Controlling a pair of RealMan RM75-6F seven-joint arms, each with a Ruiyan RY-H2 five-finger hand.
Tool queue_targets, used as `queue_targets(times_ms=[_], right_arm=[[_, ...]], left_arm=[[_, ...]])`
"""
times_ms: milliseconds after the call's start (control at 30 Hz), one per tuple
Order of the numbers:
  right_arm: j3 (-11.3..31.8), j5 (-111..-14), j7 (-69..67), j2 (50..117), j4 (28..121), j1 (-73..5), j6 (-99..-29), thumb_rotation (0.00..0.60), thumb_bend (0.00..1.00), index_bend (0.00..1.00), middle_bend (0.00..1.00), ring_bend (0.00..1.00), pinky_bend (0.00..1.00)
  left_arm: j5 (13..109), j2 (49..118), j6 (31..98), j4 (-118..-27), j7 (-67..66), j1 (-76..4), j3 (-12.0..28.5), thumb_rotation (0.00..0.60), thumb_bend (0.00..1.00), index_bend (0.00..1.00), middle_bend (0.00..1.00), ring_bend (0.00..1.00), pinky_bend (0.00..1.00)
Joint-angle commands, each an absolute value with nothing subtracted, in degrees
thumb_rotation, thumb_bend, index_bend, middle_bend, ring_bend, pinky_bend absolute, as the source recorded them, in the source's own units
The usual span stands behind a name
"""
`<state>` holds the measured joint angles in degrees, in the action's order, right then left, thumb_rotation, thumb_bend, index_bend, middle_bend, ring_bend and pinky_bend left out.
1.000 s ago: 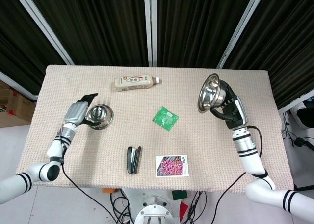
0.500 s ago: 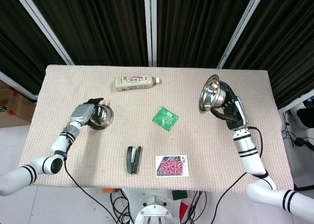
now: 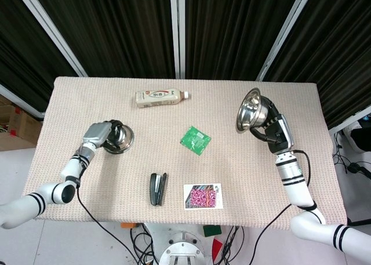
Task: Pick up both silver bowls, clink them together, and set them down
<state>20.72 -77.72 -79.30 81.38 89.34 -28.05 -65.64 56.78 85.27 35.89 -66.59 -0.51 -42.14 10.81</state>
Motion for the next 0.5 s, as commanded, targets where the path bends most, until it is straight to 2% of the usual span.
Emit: queue_targets(times_ms=[33,200,300,400,500], right_arm=[[20.76,-77.57,-79.23,81.32,89.40,-27.97,-65.62,0.600,0.18,0.63,0.49,0.47,0.59],[20.74,-77.49,-79.15,81.30,89.55,-27.86,-65.61,0.600,0.18,0.63,0.49,0.47,0.59],[20.66,-77.43,-79.23,81.50,89.40,-27.98,-65.30,0.600,0.18,0.63,0.49,0.47,0.59],[20.46,-77.36,-79.50,82.06,88.96,-28.30,-64.66,0.600,0.18,0.64,0.49,0.48,0.59],[20.06,-77.17,-79.75,83.29,88.15,-28.83,-63.75,0.600,0.18,0.64,0.49,0.48,0.59]], left_arm=[[56.63,85.52,38.24,-66.93,-0.24,-41.57,11.32,0.600,0.16,0.44,0.43,0.34,0.43],[58.38,85.06,43.27,-69.12,5.76,-39.22,13.79,0.600,0.19,0.51,0.50,0.41,0.49],[60.51,84.31,47.38,-72.26,14.98,-36.70,16.88,0.600,0.20,0.51,0.50,0.42,0.51],[63.88,82.99,50.11,-77.22,30.50,-33.83,20.76,0.600,0.20,0.52,0.51,0.42,0.51],[69.03,81.03,50.03,-82.60,50.75,-31.46,23.92,0.600,0.20,0.52,0.51,0.42,0.50]])
